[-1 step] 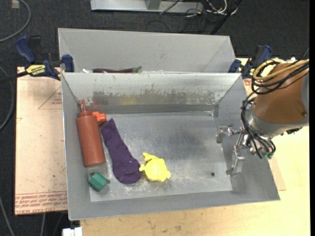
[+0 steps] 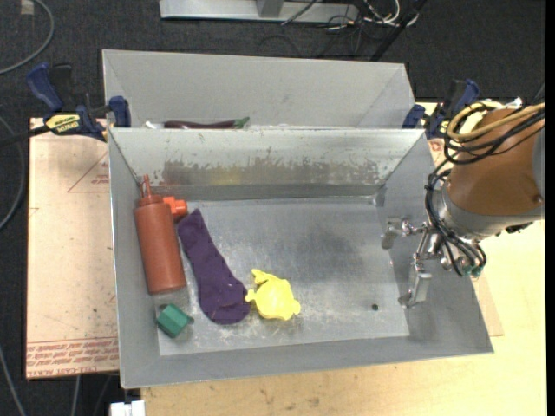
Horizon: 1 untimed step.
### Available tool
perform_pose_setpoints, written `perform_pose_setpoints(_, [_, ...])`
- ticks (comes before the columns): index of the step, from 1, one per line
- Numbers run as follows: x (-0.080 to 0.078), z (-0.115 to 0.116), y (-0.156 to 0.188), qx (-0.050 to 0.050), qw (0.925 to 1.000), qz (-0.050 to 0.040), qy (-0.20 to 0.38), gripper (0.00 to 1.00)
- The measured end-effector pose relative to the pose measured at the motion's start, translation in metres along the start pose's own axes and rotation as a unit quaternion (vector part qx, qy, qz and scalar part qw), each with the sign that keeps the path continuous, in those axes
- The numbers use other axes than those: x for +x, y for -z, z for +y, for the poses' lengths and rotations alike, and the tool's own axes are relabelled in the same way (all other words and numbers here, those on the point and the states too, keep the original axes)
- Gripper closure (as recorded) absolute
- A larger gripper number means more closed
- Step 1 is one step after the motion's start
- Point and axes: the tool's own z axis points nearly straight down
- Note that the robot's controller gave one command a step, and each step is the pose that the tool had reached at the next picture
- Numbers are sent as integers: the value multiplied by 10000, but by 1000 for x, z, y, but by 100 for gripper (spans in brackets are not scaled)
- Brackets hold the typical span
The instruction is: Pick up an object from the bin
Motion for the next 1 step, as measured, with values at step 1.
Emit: perform_pose_setpoints(1, [-19, 28, 7, 8, 9996, 16, 278, 0])
